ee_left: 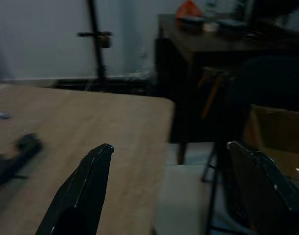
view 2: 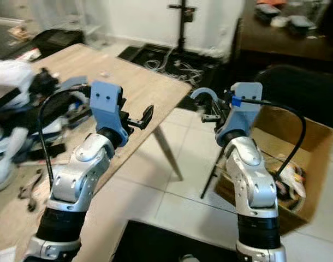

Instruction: Picking trash to rubbish bin

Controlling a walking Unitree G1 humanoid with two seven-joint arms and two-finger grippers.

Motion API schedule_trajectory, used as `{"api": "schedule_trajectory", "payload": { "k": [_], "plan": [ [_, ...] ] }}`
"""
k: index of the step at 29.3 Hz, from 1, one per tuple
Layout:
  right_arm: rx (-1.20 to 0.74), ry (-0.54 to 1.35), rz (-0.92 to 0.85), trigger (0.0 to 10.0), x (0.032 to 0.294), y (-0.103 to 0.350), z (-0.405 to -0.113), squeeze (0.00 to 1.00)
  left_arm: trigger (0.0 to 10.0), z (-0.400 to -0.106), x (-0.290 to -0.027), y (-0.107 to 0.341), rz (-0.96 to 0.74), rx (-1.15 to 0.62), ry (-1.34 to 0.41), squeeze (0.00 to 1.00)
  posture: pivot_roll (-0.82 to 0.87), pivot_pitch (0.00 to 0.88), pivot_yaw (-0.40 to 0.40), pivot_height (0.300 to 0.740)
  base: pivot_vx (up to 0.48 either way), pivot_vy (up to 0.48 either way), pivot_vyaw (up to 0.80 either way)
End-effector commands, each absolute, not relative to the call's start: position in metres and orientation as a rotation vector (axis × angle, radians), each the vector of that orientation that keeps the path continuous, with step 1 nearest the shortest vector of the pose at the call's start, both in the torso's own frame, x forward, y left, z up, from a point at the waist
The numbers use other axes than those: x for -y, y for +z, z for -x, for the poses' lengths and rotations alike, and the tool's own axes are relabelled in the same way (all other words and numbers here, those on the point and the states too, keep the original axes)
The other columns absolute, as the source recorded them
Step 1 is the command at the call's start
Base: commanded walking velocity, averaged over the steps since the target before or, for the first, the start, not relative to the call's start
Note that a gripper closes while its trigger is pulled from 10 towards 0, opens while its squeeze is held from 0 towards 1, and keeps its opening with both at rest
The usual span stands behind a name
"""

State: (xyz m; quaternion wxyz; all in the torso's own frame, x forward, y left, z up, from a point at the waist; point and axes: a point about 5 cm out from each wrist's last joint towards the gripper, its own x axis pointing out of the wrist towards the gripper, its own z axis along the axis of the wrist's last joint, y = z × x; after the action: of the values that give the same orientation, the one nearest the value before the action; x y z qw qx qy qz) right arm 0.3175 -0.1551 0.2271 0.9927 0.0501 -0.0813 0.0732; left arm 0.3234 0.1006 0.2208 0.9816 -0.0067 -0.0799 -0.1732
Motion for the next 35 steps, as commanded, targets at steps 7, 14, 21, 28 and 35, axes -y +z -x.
{"api": "schedule_trajectory", "payload": {
  "k": [7, 14, 21, 28, 35],
  "plan": [
    [0.139, 0.125, -0.099, 10.0, 0.161, 0.222, -0.314, 0.00, 10.0, -0.322, -0.100, 0.212, 0.013, 0.132, -0.353, 0.00, -0.01, 0.124, 0.047, 0.740, 0.000, 0.000, -0.80],
    [0.095, 0.066, -0.089, 10.0, 0.172, 0.212, -0.310, 0.00, 10.0, -0.321, -0.100, 0.202, 0.001, 0.100, -0.358, 0.00, -0.02, 0.128, 0.054, 0.740, 0.000, 0.000, -0.80],
    [0.069, 0.043, -0.076, 10.0, 0.180, 0.206, -0.305, 0.00, 10.0, -0.317, -0.103, 0.187, -0.013, 0.056, -0.359, 0.00, -0.02, 0.127, 0.057, 0.740, 0.000, 0.000, -0.80],
    [0.023, 0.006, -0.068, 10.0, 0.188, 0.195, -0.298, 0.00, 10.0, -0.312, -0.101, 0.179, -0.008, 0.030, -0.372, 0.00, -0.02, 0.127, 0.057, 0.740, 0.000, 0.000, -0.80],
    [0.020, -0.011, -0.086, 10.0, 0.190, 0.194, -0.297, 0.00, 10.0, -0.312, -0.102, 0.176, -0.016, 0.010, -0.345, 0.00, -0.03, 0.125, 0.060, 0.740, 0.000, 0.000, -0.80]
  ]
}}
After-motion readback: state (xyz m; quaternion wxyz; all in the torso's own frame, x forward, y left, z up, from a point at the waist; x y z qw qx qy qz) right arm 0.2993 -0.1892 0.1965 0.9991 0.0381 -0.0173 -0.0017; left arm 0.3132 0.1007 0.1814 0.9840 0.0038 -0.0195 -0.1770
